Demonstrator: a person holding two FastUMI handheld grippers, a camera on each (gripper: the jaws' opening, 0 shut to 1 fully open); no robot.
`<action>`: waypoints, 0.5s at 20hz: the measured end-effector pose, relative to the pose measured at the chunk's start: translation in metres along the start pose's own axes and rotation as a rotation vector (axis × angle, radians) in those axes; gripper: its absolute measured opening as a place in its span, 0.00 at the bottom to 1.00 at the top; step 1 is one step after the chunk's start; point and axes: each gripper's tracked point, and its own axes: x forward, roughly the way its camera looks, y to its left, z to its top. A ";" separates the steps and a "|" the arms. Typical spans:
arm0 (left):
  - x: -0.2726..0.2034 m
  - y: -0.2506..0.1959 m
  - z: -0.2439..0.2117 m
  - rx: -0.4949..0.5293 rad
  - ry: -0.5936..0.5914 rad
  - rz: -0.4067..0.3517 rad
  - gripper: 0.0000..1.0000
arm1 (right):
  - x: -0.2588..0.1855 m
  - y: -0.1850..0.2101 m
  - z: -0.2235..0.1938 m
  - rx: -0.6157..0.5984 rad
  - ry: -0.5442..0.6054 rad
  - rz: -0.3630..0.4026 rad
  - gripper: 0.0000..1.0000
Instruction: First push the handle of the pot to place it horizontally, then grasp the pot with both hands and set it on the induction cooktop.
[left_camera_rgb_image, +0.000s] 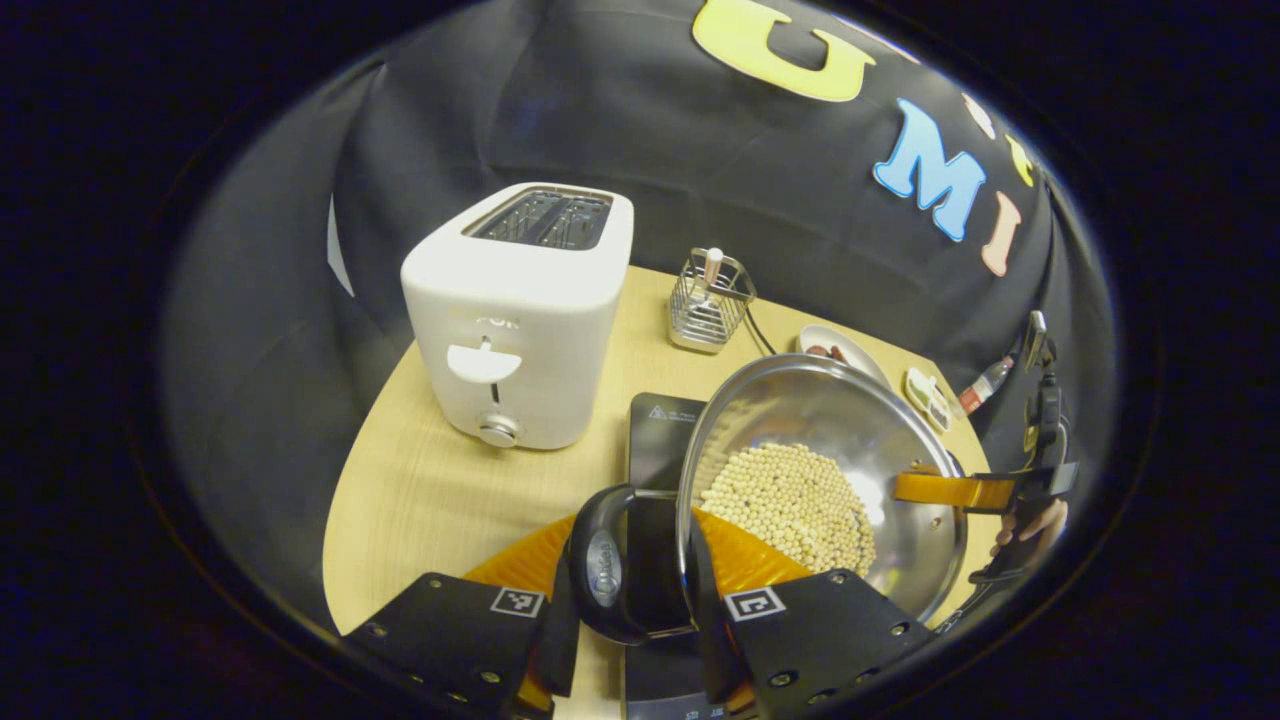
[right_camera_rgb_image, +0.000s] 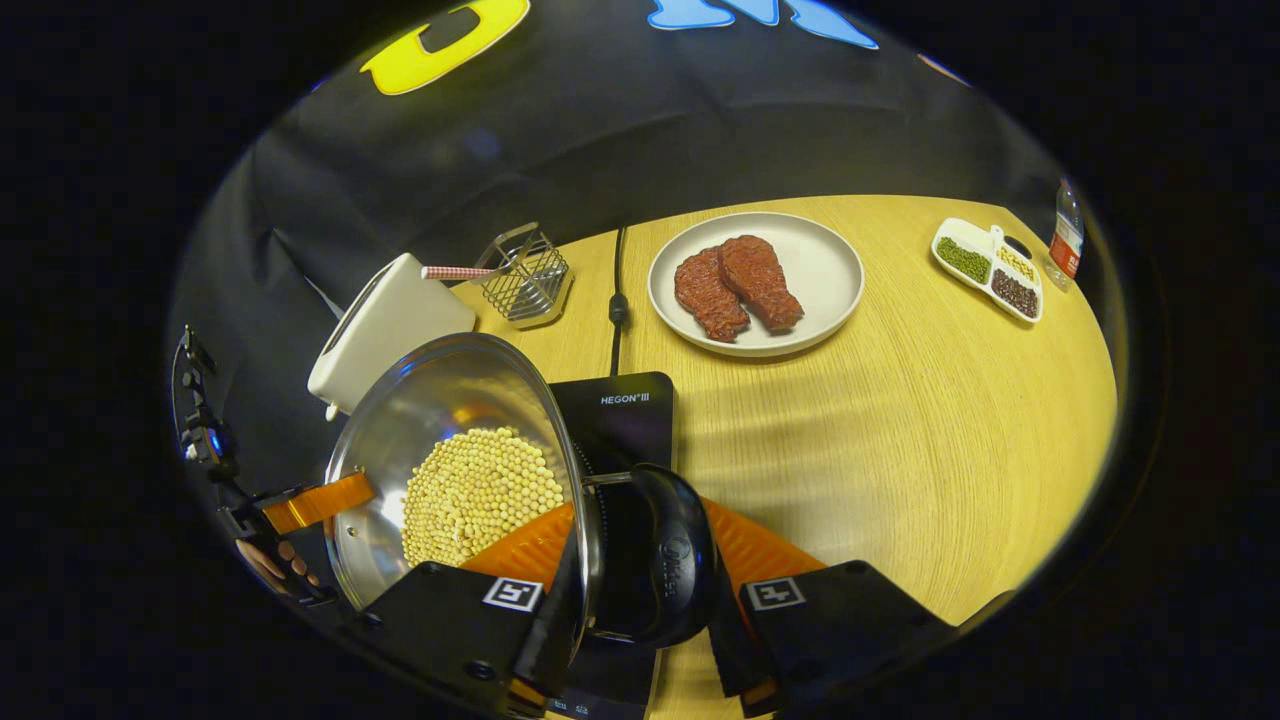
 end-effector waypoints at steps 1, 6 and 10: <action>0.000 0.000 0.000 -0.003 0.005 0.002 0.48 | 0.000 0.000 0.000 -0.002 0.005 -0.001 0.60; -0.002 0.001 -0.002 0.010 0.032 0.048 0.59 | -0.005 -0.006 0.001 -0.038 -0.001 -0.027 0.60; -0.023 0.010 0.020 0.115 -0.023 0.152 0.84 | -0.016 -0.009 0.009 -0.045 -0.027 -0.017 0.98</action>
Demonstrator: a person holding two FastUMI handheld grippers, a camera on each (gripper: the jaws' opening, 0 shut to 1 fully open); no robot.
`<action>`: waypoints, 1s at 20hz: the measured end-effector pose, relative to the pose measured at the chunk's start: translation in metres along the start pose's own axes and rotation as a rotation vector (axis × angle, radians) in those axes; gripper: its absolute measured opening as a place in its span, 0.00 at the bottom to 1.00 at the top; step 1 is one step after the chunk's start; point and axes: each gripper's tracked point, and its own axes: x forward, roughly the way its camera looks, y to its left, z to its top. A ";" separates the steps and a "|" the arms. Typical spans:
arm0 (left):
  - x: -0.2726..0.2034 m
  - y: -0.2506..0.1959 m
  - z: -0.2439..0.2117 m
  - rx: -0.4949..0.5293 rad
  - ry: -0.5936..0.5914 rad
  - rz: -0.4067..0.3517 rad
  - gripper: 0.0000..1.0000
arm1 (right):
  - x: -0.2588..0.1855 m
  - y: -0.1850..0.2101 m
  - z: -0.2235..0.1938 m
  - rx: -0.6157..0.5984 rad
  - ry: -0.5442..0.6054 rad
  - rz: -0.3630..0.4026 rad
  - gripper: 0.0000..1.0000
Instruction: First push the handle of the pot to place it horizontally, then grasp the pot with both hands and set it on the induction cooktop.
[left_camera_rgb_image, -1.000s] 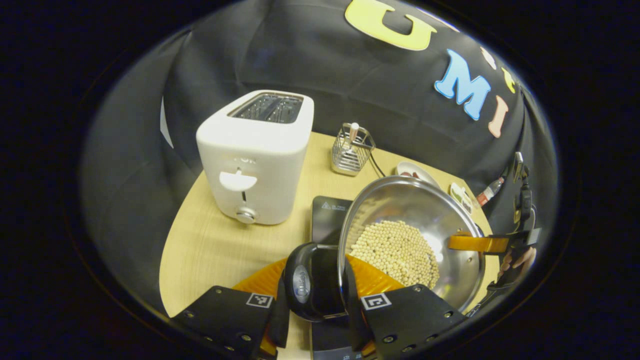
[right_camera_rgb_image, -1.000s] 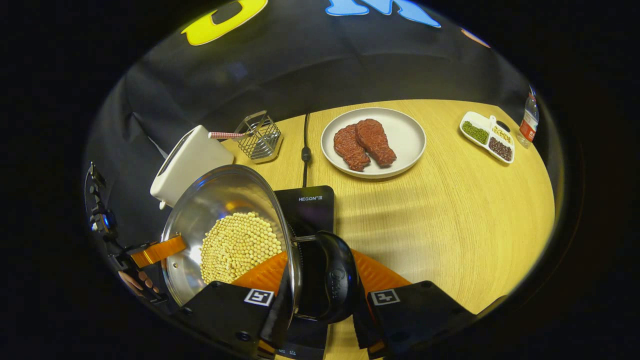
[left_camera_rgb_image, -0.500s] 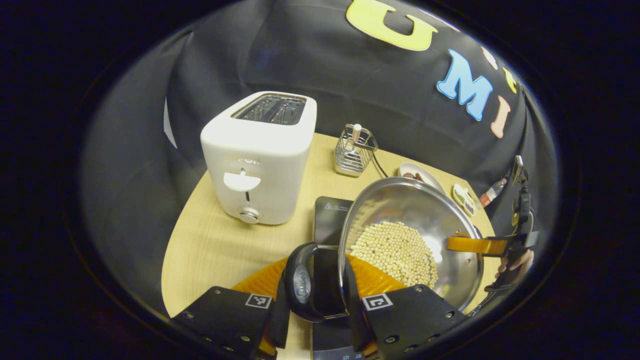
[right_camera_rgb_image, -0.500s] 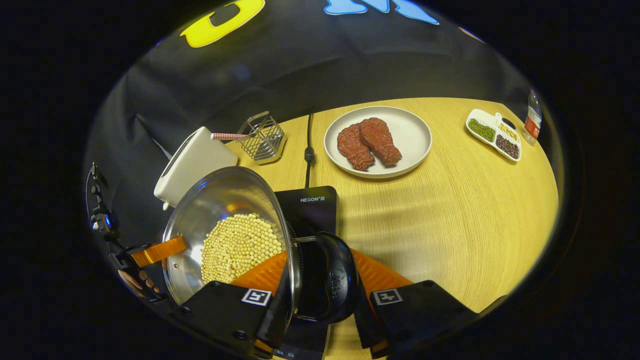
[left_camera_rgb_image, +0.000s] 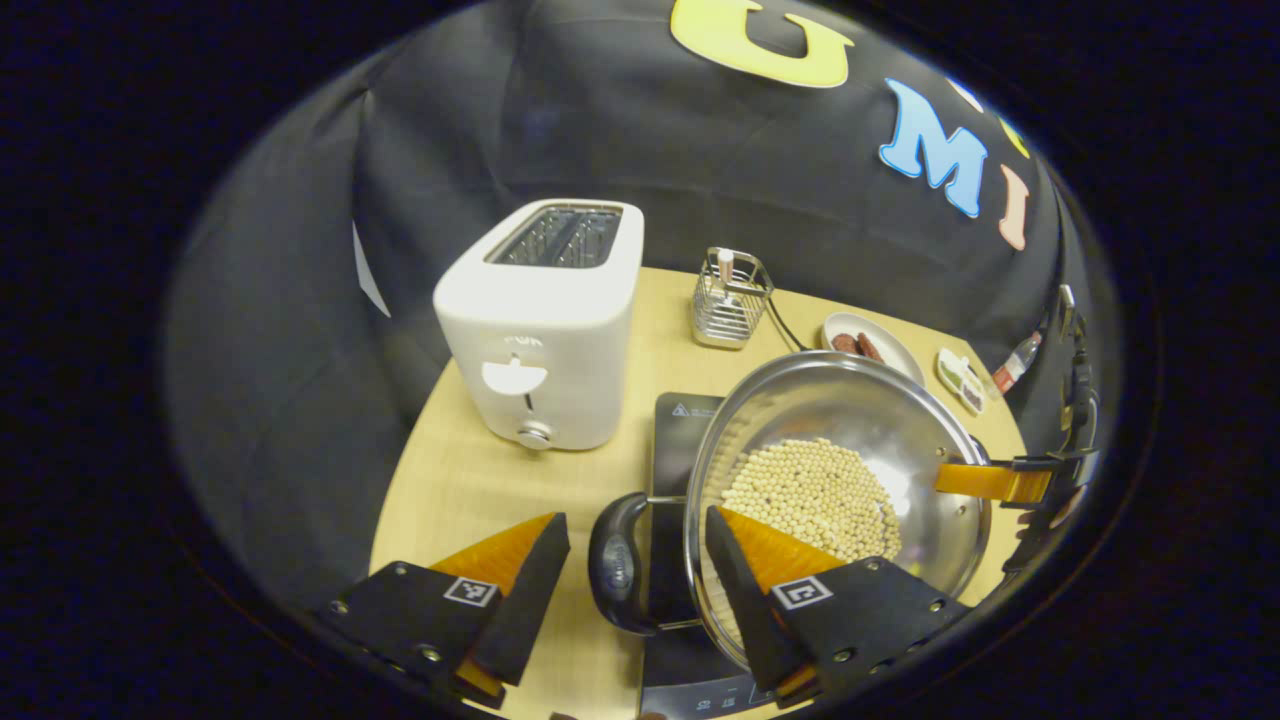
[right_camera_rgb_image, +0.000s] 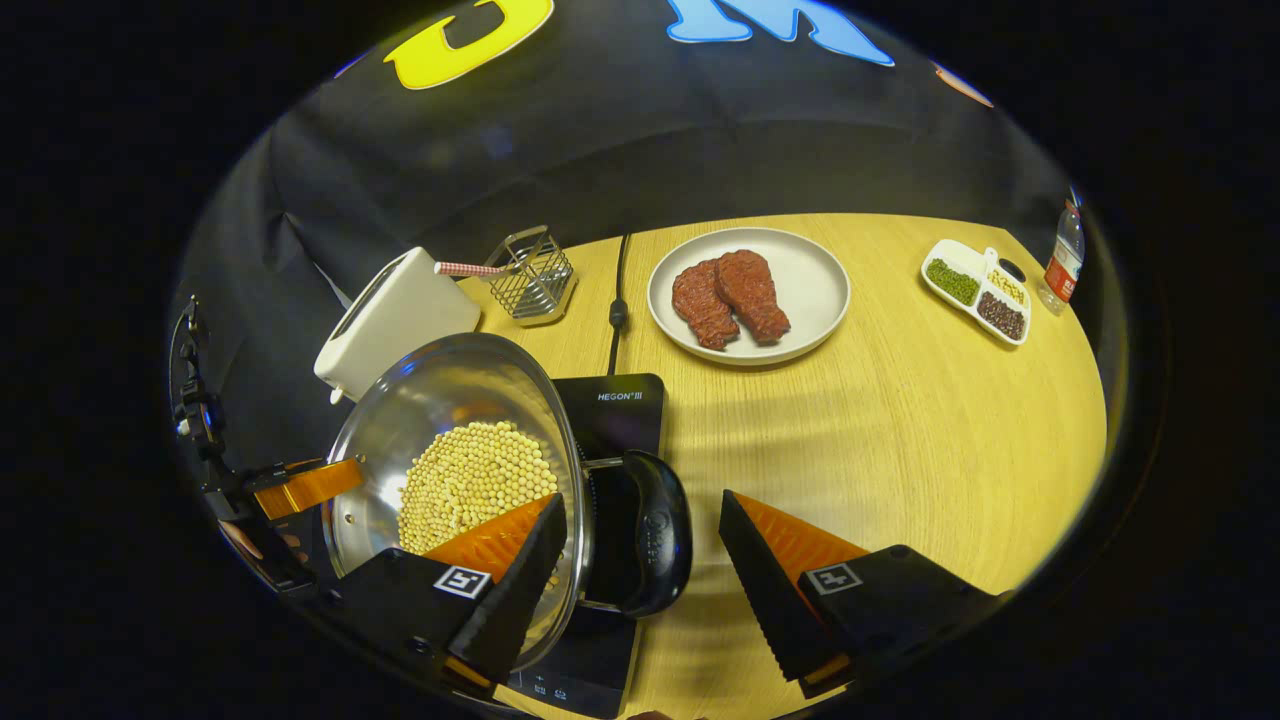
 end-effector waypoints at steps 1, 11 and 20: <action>-0.008 -0.003 0.008 0.013 -0.020 0.005 0.85 | -0.003 0.001 0.004 0.002 -0.015 0.006 0.98; -0.137 -0.073 0.049 0.042 -0.254 0.083 0.85 | -0.090 -0.031 0.037 -0.113 -0.248 -0.016 0.98; -0.303 -0.216 0.065 0.017 -0.618 0.204 0.85 | -0.266 -0.127 0.077 -0.244 -0.608 -0.090 0.98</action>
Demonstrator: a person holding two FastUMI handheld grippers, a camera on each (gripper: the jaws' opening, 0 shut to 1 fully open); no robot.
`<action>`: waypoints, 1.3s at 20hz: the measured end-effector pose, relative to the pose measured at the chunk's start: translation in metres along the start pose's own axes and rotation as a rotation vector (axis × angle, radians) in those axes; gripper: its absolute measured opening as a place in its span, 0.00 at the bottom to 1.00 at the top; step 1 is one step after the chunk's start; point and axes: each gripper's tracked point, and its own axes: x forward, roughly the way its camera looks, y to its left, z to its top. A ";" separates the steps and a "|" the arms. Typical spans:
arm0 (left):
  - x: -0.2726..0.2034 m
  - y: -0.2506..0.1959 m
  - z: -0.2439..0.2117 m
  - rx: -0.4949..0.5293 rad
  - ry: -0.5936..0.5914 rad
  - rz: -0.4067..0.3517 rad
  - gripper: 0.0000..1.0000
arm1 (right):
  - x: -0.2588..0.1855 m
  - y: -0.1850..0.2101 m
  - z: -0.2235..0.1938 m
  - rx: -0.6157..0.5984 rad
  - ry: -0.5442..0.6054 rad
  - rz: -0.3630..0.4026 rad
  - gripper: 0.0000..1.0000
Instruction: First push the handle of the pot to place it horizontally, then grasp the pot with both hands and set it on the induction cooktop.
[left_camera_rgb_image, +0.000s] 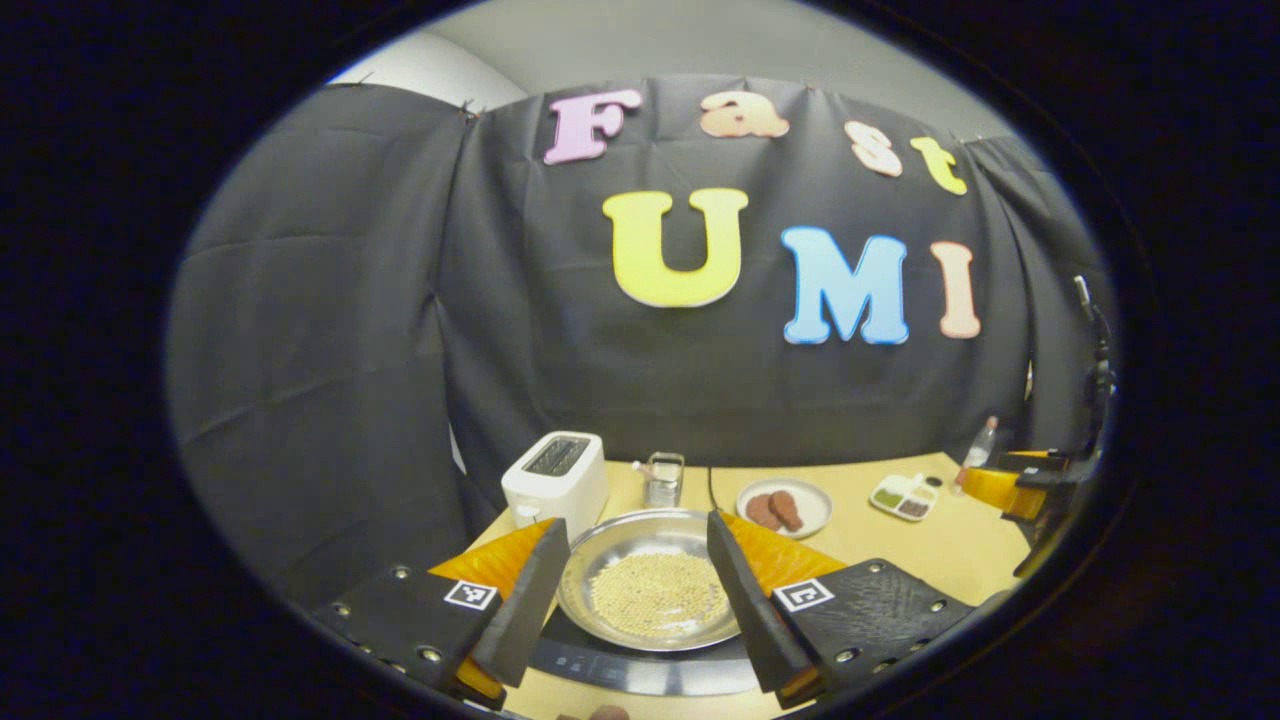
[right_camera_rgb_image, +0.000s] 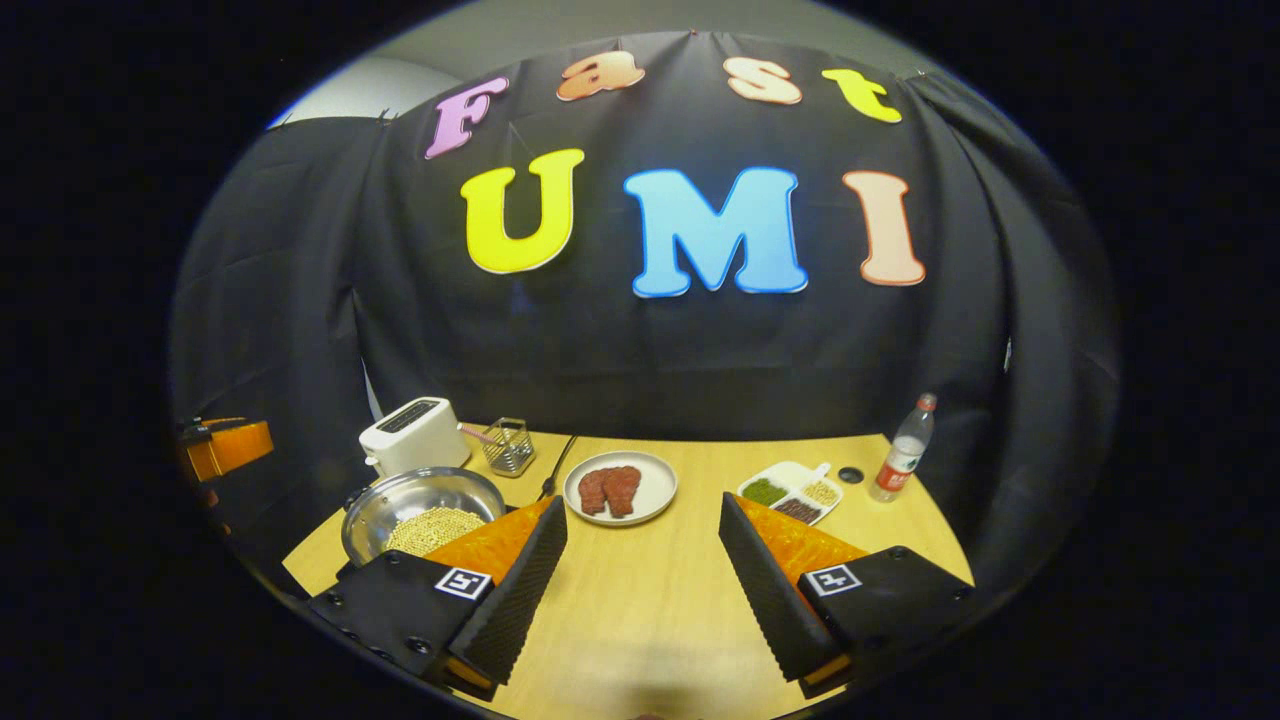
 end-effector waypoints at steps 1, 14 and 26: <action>-0.019 -0.009 0.014 -0.002 -0.036 0.024 0.84 | -0.012 -0.010 0.004 -0.013 -0.023 -0.001 0.98; -0.224 -0.146 0.017 -0.166 -0.171 0.051 0.82 | -0.153 -0.145 -0.008 -0.036 -0.115 -0.094 0.98; -0.238 -0.122 0.002 -0.095 -0.154 0.015 0.84 | -0.186 -0.163 -0.030 0.033 -0.068 -0.218 0.98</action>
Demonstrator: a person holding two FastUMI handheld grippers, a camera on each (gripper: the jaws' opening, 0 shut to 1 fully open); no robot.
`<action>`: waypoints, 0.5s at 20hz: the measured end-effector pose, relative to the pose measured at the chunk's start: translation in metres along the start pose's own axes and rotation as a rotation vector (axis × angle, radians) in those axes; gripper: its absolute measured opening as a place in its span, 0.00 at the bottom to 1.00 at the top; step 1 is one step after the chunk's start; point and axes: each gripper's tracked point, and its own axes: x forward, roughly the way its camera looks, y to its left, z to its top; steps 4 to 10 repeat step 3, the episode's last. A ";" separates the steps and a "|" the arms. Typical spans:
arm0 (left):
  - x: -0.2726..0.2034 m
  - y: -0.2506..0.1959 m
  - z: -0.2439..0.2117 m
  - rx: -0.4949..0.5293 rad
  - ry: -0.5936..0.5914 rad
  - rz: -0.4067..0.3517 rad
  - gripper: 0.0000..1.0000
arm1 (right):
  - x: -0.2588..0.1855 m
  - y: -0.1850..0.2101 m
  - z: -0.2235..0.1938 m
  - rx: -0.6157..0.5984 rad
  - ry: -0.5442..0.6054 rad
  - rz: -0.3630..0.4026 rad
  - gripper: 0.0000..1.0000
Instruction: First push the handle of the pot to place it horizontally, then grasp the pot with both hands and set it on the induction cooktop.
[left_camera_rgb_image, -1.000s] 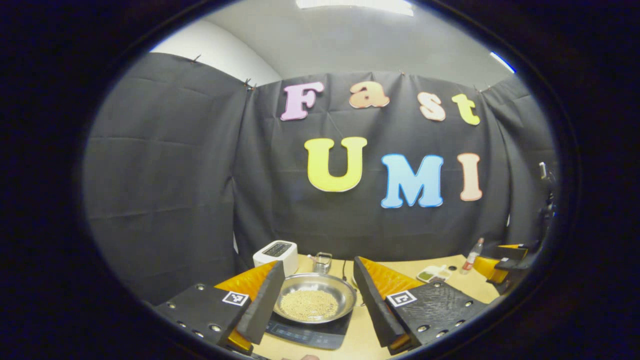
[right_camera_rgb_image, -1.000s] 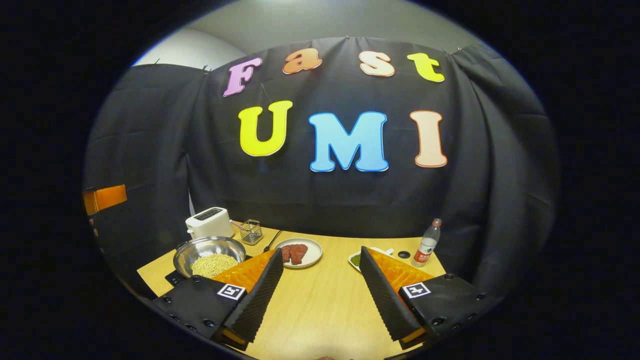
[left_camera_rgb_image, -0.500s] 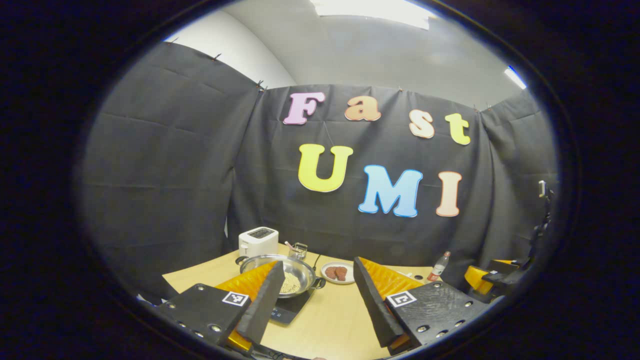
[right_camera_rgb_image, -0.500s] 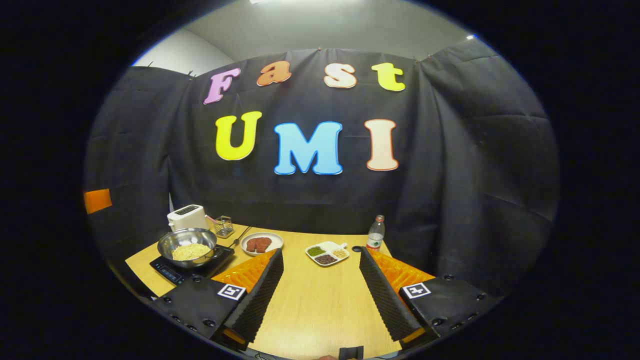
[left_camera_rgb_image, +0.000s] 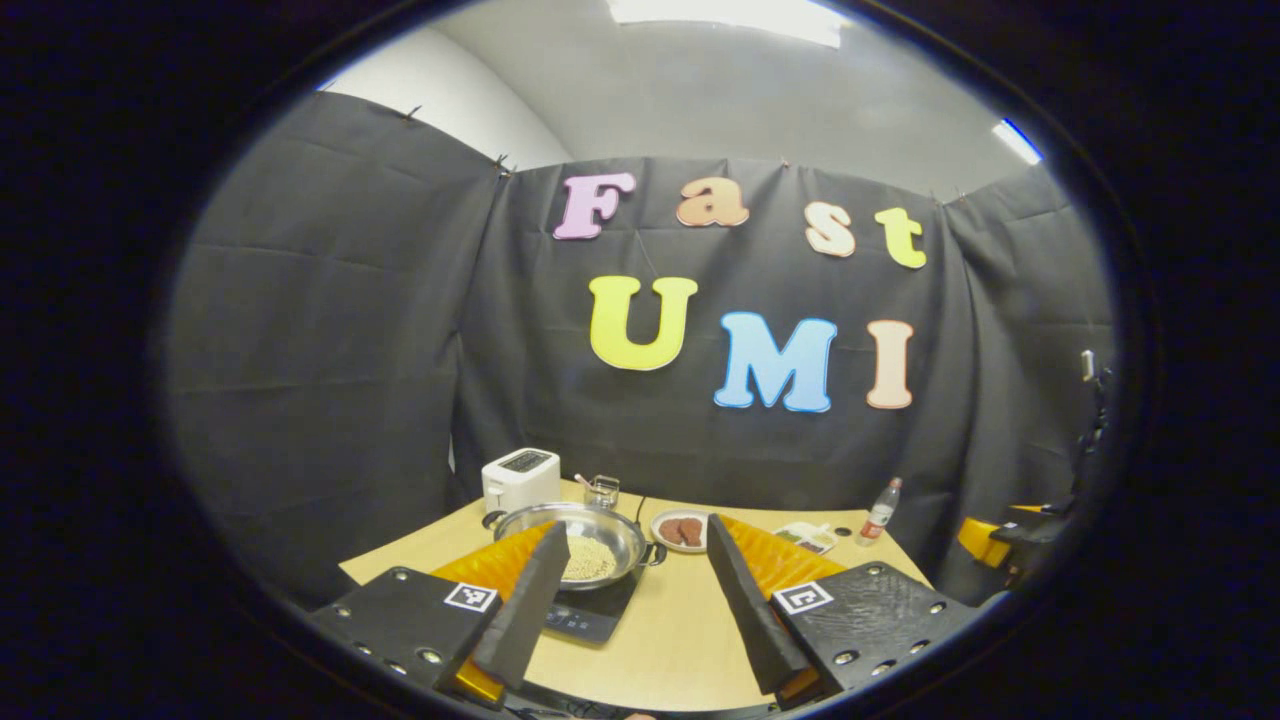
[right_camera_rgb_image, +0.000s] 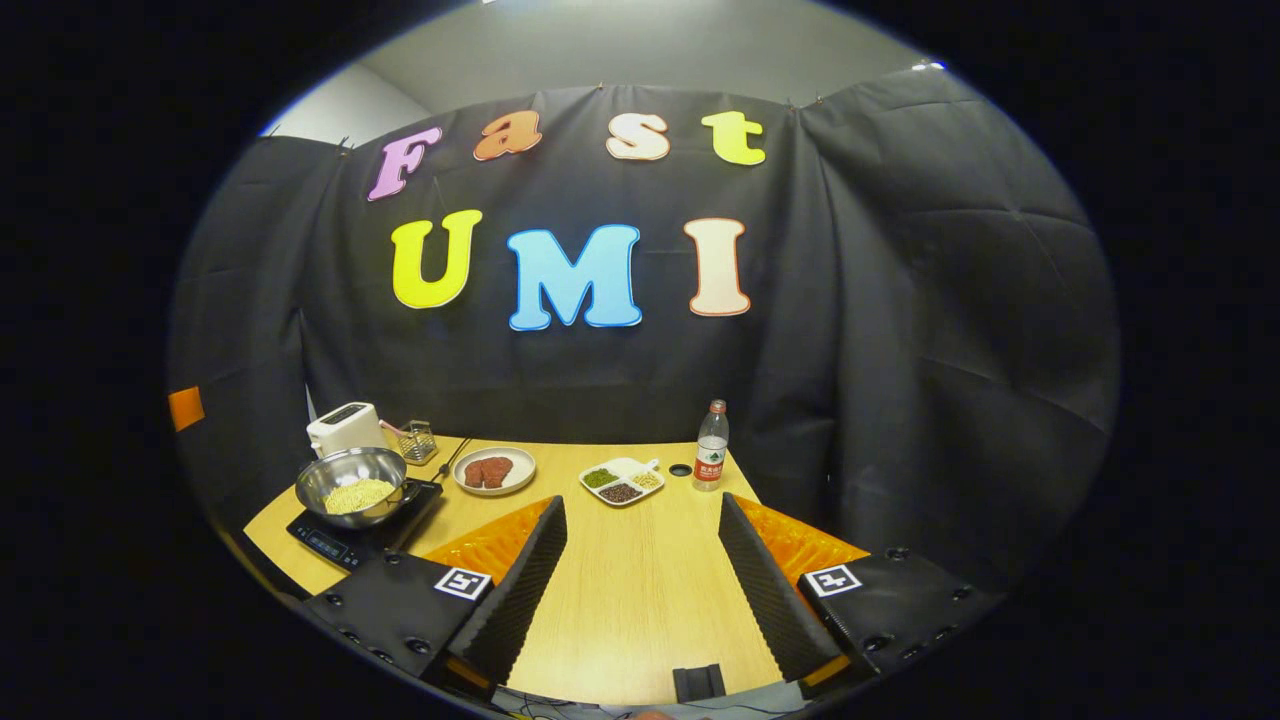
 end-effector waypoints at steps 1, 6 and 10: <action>0.001 0.004 0.002 0.010 -0.003 -0.003 0.82 | -0.002 0.004 0.003 0.002 -0.010 -0.002 0.98; 0.002 0.010 0.004 0.025 -0.006 -0.013 0.82 | -0.005 0.010 0.007 0.001 -0.028 -0.001 0.98; 0.002 0.010 0.004 0.025 -0.006 -0.013 0.82 | -0.005 0.010 0.007 0.001 -0.028 -0.001 0.98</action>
